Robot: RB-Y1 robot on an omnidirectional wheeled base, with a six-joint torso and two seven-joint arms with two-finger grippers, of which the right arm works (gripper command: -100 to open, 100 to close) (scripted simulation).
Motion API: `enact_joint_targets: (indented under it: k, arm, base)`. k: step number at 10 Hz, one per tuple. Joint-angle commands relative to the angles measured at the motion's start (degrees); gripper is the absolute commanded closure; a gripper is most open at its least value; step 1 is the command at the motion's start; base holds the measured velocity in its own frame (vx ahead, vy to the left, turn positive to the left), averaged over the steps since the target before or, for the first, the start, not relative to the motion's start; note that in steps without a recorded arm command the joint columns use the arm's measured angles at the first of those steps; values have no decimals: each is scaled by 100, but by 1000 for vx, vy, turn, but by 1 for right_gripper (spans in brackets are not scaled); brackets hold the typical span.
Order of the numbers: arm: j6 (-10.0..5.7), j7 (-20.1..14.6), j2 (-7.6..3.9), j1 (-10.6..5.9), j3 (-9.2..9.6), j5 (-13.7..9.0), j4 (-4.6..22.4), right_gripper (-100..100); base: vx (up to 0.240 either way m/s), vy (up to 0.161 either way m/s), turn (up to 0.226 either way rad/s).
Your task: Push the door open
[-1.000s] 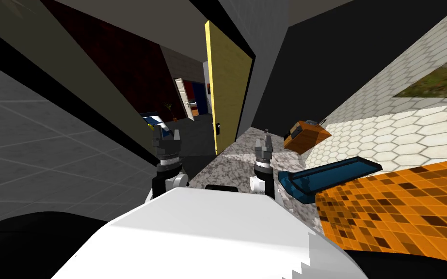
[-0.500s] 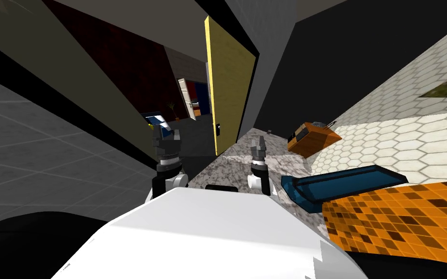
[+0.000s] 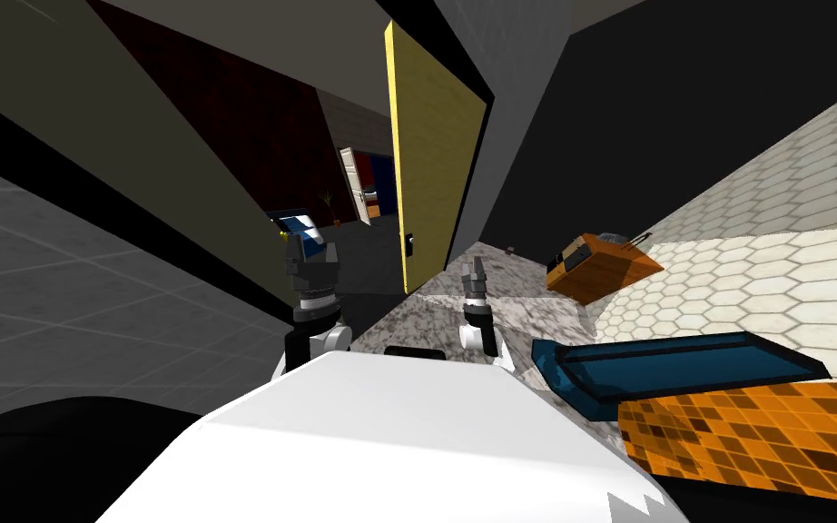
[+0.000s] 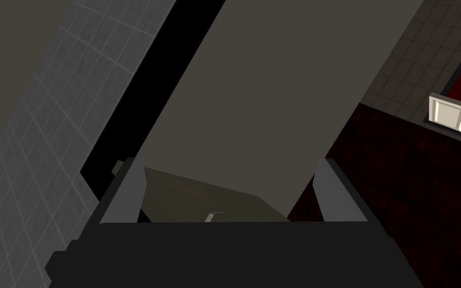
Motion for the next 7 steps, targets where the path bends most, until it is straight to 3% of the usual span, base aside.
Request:
enact_joint_targets:
  k: [1,7]
  arm:
    - [23,-9,-18,-113,69,3,227,-100]
    - [135,-90,-106,-679,245,-27,1178,-100]
  base:
    - [97,-70,84]
    - [89,-77,104]
